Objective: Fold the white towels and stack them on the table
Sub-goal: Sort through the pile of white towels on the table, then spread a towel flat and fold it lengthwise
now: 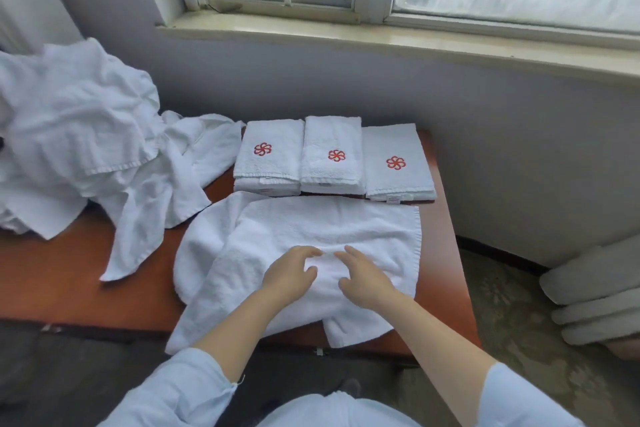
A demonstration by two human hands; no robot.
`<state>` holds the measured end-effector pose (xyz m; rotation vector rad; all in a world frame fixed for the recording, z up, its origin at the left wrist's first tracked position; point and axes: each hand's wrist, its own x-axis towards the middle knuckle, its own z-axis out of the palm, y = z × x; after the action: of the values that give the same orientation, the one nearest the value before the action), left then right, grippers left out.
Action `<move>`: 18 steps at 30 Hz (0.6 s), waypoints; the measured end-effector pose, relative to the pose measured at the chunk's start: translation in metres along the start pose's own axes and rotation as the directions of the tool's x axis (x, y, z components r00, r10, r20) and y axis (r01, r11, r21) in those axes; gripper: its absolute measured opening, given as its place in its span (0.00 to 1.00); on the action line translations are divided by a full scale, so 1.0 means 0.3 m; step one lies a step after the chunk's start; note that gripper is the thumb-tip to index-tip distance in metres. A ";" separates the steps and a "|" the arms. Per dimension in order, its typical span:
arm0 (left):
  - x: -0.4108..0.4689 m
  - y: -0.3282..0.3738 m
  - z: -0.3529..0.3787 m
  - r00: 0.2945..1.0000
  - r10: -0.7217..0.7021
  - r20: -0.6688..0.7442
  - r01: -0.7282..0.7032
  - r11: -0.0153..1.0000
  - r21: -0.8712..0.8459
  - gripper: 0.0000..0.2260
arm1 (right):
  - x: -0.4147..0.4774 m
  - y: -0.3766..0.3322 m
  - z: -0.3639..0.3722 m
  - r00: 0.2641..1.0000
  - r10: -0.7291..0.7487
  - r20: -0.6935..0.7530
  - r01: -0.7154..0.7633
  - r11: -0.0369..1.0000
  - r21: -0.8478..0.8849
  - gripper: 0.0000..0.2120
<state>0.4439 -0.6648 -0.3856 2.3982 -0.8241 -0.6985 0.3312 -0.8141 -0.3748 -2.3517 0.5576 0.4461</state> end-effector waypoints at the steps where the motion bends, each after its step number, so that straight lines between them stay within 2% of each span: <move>1: -0.010 -0.024 -0.028 0.998 -0.025 -0.054 0.024 0.999 -0.027 0.15 | 0.017 -0.038 0.007 0.999 -0.037 0.005 0.037 0.999 0.039 0.29; 6: -0.096 -0.176 -0.170 0.952 -0.165 -0.257 0.117 0.975 -0.191 0.14 | 0.104 -0.226 0.048 0.985 -0.169 -0.020 0.170 0.977 0.127 0.29; 11: -0.190 -0.339 -0.284 0.874 -0.345 -0.343 0.246 0.921 -0.300 0.13 | 0.182 -0.399 0.085 0.960 -0.279 -0.004 0.276 0.949 0.153 0.28; 14: -0.222 -0.430 -0.325 0.840 -0.407 -0.359 0.315 0.904 -0.290 0.14 | 0.224 -0.477 0.116 0.949 -0.315 0.006 0.311 0.939 0.149 0.27; 18: -0.220 -0.544 -0.364 0.842 -0.468 -0.269 0.410 0.879 -0.244 0.17 | 0.282 -0.555 0.172 0.951 -0.310 0.011 0.306 0.942 0.140 0.24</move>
<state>0.5310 -0.4770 -0.3833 2.4612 -0.0611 -0.4951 0.4780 -0.6883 -0.3614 -2.2426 0.1902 0.2905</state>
